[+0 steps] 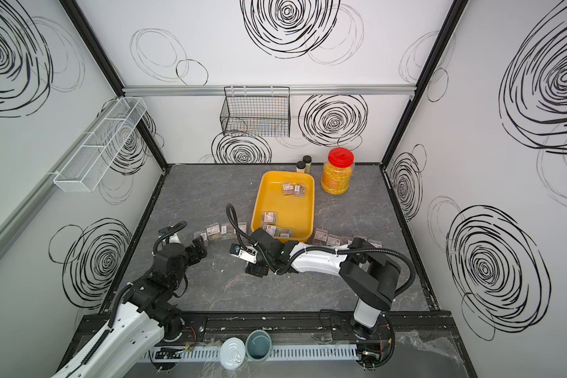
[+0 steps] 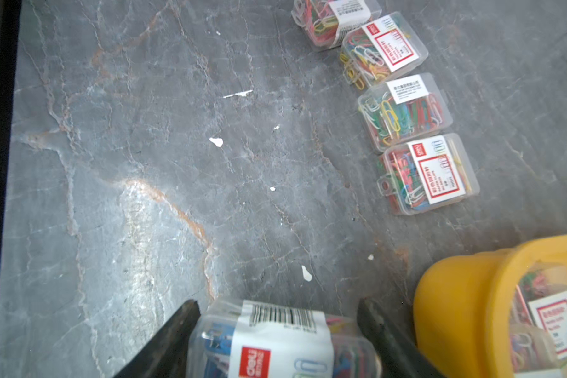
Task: Take the paper clips out of the storage box
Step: Place the boxed paper clips at the center of the board.
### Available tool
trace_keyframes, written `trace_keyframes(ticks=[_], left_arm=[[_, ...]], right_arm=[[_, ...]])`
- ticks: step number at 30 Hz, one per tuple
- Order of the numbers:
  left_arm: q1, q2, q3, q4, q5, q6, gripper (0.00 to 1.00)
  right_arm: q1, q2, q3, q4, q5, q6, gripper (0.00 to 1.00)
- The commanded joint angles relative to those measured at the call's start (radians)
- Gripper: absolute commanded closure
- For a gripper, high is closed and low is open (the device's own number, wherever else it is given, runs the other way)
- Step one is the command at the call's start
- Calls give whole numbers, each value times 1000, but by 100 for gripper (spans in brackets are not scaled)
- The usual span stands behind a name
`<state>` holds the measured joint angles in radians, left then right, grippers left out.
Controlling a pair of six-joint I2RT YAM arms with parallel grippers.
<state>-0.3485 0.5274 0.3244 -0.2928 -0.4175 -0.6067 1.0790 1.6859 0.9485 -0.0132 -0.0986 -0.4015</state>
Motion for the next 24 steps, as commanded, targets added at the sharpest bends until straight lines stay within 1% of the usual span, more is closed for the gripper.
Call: trace_keyframes(ticks=[1,10,13,17,18,19,20,21,24], left_arm=[[14,-9,6,1,-25,-18,7],[19,-11,5,1,-18,-18,7],[23,-13,9,-4,-8,-21,6],[26,-26,22,-52,37,-81,5],[26,-31,13,-54,60,-106,6],[25,-33,-1,-49,89,-127,8],[25,-35,-17,-32,132,-132,14],[21,-35,-30,-18,166,-136,17],[-27,-25,-63,11,217,-165,23]], right_arm=[[7,4,12,10,-22,10,33],[7,82,32,12,-23,21,26],[7,86,29,18,-9,24,21],[3,46,5,51,10,36,14],[2,31,-8,63,9,40,11],[0,12,-21,81,4,43,9],[-1,-9,-38,98,-3,46,7],[-1,-28,-53,111,-6,49,0],[-10,-102,-99,155,-6,67,0]])
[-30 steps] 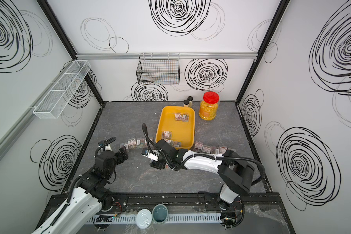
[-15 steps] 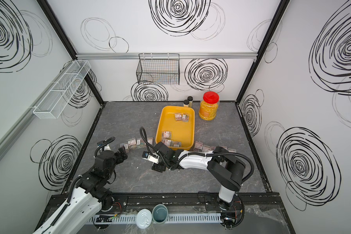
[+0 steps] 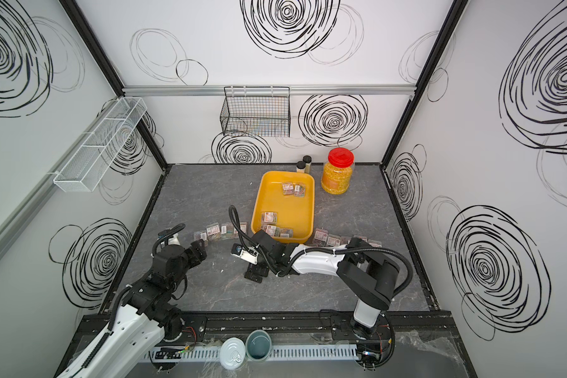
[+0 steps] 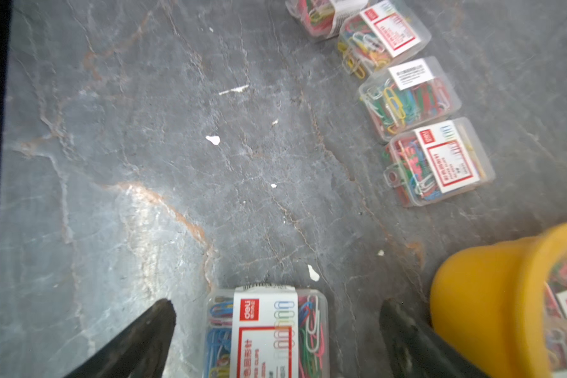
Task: Take the paper clips out of the storage box
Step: Place the boxed paper clips at the center of the board.
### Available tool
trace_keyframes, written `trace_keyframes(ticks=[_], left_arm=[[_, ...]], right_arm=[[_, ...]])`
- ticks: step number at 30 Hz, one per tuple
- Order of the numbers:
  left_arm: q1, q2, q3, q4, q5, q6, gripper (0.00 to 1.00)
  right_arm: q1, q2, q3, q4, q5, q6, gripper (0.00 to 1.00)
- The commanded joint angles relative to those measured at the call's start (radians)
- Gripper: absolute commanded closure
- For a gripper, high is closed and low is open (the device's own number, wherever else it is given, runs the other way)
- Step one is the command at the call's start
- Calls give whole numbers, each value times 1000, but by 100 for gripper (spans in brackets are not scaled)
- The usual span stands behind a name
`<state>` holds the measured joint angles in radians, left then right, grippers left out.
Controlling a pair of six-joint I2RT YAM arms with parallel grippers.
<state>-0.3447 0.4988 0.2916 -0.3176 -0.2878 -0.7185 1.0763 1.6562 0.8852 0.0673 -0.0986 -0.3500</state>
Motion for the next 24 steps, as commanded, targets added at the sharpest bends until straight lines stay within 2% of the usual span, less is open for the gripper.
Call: trace_keyframes(ticks=[1,3,5,9,11,13,16,20,24], left_arm=[[-62,11,-39,51,92,-64,25],[-167,32,-57,88,56,-108,30],[-307,69,-73,136,-27,-160,33],[-557,201,-70,219,-217,-247,41],[-635,297,-51,251,-275,-281,47],[-679,403,-22,277,-305,-301,53],[-738,536,36,278,-363,-324,58],[-772,680,115,281,-380,-325,66],[-797,776,164,290,-374,-325,67]], right_arm=[[-14,-102,-54,95,5,25,0],[-32,-181,-110,155,58,56,4],[-68,-270,-158,199,116,106,12],[-200,-469,-254,255,124,249,40],[-274,-580,-314,284,162,339,43],[-348,-686,-370,289,228,419,38],[-462,-802,-423,237,313,532,38],[-642,-865,-461,131,332,667,39],[-791,-887,-517,81,354,756,38]])
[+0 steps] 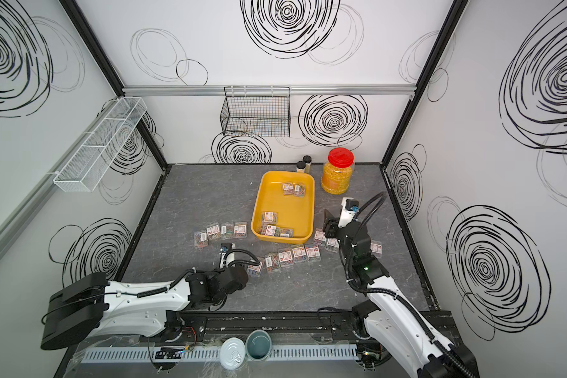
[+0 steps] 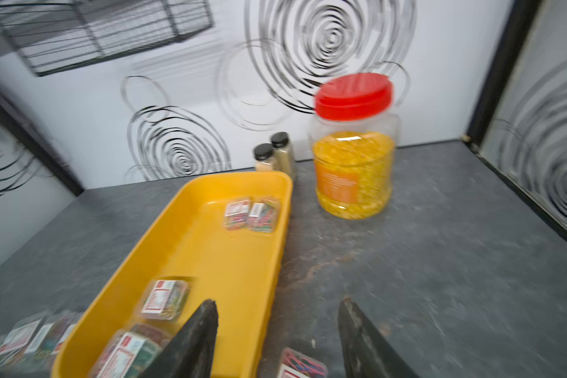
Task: Take the paper clips out of the storage box
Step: Place the boxed paper clips at the center of the board, then move the boxed paper clips to the center of the board.
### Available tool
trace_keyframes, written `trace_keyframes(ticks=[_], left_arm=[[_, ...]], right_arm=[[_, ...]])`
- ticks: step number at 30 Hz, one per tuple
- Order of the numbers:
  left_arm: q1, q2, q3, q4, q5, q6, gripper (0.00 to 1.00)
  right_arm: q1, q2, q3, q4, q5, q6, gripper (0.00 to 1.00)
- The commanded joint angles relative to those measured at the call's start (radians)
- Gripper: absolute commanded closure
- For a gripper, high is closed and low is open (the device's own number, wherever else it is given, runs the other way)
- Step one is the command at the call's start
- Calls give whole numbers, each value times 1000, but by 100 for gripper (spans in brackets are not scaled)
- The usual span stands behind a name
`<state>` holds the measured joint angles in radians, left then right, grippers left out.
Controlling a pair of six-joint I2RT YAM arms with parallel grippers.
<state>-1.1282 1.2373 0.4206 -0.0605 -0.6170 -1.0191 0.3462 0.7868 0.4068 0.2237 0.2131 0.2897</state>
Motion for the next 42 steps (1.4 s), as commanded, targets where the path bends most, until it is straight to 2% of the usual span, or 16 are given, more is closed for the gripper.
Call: trace_keyframes(ticks=[1,8,11,13,15,20,25,32,42], left_arm=[[-19,53,46,29,-46,-27,68],[-28,94,57,-7,-62,-72,68],[-25,102,52,-31,-75,-104,68],[-23,110,45,-16,-65,-97,68],[-25,127,44,7,-49,-85,70],[-23,168,60,35,-1,-43,71],[-13,211,79,90,67,-3,71],[-10,274,107,117,108,2,73],[10,221,81,160,156,13,71]], right_arm=[[-86,-24,-55,-80,71,133,38],[-174,-74,-130,-95,209,218,32],[-182,-98,-163,-64,217,248,29],[-186,-97,-185,-47,221,259,28],[-196,-85,-207,-31,226,299,24],[-207,-37,-215,24,184,292,18],[-204,13,-197,20,155,283,19],[-205,7,-200,20,160,285,19],[-202,0,-201,20,154,280,19]])
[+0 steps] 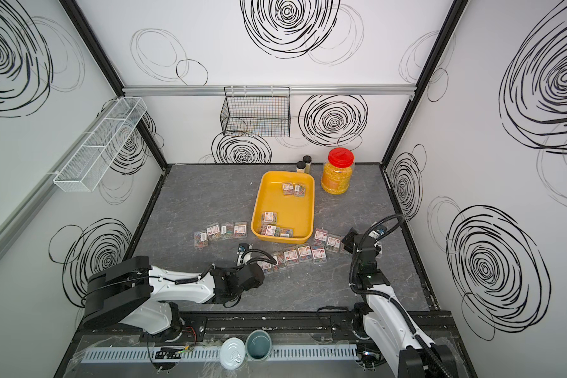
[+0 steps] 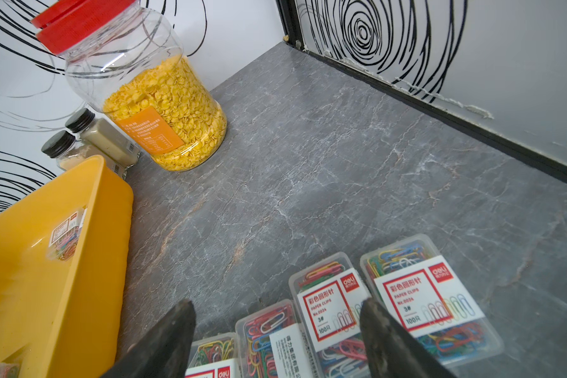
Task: Take the paper clips out of the storage box
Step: Move the boxed paper clips to the center of the board, then pick up the boxed paper clips from the storage box.
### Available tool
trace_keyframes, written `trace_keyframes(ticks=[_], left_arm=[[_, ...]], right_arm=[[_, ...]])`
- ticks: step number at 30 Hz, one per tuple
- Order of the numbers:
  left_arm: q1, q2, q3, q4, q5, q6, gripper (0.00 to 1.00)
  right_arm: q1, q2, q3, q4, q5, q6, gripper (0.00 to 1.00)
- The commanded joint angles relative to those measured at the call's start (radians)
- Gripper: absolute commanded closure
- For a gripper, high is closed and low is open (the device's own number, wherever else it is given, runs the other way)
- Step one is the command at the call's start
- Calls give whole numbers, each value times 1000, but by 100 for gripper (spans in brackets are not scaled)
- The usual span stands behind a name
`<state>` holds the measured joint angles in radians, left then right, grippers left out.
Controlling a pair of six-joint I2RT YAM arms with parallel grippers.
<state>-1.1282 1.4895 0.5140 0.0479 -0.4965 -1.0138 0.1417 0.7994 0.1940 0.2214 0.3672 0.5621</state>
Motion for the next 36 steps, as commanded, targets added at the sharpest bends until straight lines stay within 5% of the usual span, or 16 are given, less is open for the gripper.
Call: trace_keyframes(ticks=[1,11,15,24,30,36], left_arm=[[13,-40,-18,62,44,6,71],[58,-84,-83,130,113,-17,72],[90,-153,-82,29,77,-18,72],[313,-430,113,-189,48,232,55],[385,-204,424,-233,130,371,58],[371,71,646,-248,154,340,52]], right_arm=[[6,-17,14,19,-9,-1,19],[54,22,30,52,36,-30,14],[55,49,41,48,26,-30,15],[56,54,32,75,30,-32,15],[56,111,59,77,15,-41,14],[58,130,67,81,8,-49,14]])
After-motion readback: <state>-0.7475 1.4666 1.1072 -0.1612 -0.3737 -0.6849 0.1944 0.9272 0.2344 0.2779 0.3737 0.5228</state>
